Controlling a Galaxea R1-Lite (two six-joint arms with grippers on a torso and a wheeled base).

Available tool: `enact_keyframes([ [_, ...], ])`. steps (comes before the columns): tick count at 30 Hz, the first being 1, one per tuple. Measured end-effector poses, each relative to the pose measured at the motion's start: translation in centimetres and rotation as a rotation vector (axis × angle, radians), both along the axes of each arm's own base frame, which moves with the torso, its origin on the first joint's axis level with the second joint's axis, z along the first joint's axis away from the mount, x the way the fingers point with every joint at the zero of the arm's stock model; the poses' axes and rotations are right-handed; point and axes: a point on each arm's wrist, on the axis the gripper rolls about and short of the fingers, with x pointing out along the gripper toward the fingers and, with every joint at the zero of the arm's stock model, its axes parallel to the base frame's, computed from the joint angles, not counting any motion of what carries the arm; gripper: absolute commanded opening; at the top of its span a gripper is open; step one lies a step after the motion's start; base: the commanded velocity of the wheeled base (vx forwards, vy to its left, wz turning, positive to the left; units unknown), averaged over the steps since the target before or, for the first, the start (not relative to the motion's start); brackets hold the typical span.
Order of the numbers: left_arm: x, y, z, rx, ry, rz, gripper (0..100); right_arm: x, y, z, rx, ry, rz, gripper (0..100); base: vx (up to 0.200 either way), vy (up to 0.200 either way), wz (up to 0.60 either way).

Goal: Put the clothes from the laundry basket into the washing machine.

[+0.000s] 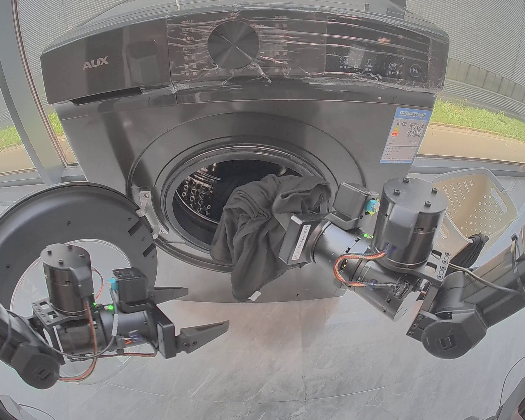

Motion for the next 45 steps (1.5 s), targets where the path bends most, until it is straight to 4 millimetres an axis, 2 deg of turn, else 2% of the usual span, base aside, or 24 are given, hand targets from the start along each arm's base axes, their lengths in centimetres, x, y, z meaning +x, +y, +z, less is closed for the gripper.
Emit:
enact_keyframes([
  [6,3.3,-2.2,-2.4,-0.007,0.024,0.021,100,-0.6,0.1,-0.4,0.000,0.009,0.017,0,0.000,0.000,0.00],
  [12,5.7,-3.5,-4.3,-0.015,0.075,0.057,100,-1.1,-0.1,-0.3,0.001,0.010,0.025,0,0.000,0.000,0.00],
  [18,7.2,-4.3,-5.7,-0.015,0.108,0.064,100,-1.4,-0.1,0.0,0.006,0.006,0.033,0,0.000,0.000,0.00],
  [34,10.0,-5.9,-7.7,-0.028,0.122,0.080,100,-2.2,-0.5,0.4,0.011,0.001,0.040,0,0.000,0.000,0.00],
  [45,11.6,-6.8,-7.7,-0.067,0.077,0.103,100,-2.4,-0.8,0.2,0.006,0.006,0.038,0,0.000,0.000,0.00],
])
